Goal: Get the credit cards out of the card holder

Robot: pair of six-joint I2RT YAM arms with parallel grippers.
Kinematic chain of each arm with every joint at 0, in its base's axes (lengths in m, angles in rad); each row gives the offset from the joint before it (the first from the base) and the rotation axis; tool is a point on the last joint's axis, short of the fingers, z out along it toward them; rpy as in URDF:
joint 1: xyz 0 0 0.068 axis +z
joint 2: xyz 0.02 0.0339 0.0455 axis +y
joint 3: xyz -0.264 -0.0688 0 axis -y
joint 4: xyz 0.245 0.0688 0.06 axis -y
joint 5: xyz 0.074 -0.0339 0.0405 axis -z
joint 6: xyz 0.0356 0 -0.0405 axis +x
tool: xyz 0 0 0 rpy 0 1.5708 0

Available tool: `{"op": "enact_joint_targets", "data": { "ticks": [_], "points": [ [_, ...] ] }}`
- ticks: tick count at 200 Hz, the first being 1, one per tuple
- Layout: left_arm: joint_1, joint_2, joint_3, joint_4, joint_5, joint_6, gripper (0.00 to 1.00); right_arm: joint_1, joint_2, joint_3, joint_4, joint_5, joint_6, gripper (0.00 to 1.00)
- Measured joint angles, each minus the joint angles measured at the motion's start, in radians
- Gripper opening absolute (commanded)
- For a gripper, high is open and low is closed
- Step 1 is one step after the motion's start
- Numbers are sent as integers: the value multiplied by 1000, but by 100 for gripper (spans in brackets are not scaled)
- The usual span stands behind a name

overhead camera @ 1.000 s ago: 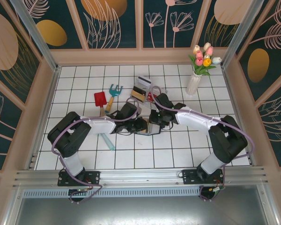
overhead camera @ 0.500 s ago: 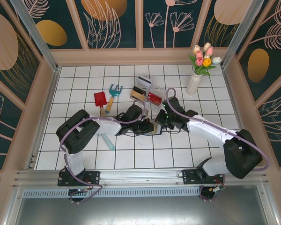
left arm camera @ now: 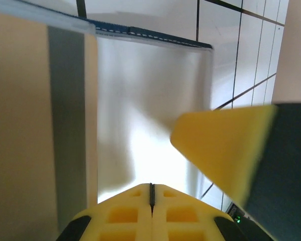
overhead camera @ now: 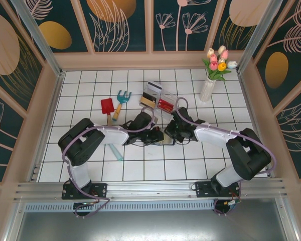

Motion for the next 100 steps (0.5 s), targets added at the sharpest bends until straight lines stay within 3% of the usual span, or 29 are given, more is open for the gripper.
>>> {"op": "enact_joint_targets", "data": {
  "ticks": [38,65,100],
  "points": [
    [72,-121,-31,-90,-43,26,23,-33,2,-61,92,-50,-33,3],
    [121,-145,-32,-142,-88,57,26,-42,8,-64,150,-99,-100,8],
    [120,-102,9,-218,-132,104,25,-42,30,-58,169,-142,-179,13]
  ]
}}
